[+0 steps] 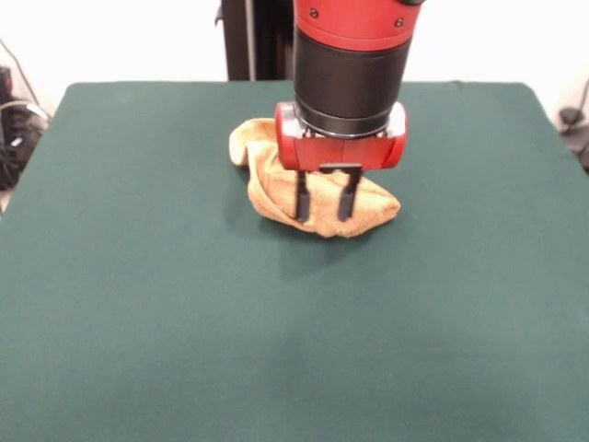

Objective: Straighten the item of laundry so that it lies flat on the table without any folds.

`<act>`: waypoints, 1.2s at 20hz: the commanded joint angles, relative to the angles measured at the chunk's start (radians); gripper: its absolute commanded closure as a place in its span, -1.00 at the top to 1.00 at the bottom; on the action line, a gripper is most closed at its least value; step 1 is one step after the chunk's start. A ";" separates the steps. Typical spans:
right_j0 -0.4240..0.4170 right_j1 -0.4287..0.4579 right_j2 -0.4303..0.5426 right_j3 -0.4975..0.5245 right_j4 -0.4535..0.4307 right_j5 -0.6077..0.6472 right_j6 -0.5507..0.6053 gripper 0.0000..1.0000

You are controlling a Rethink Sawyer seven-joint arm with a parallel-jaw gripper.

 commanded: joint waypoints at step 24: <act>-0.074 -0.071 0.087 0.090 0.013 0.072 0.023 -1.00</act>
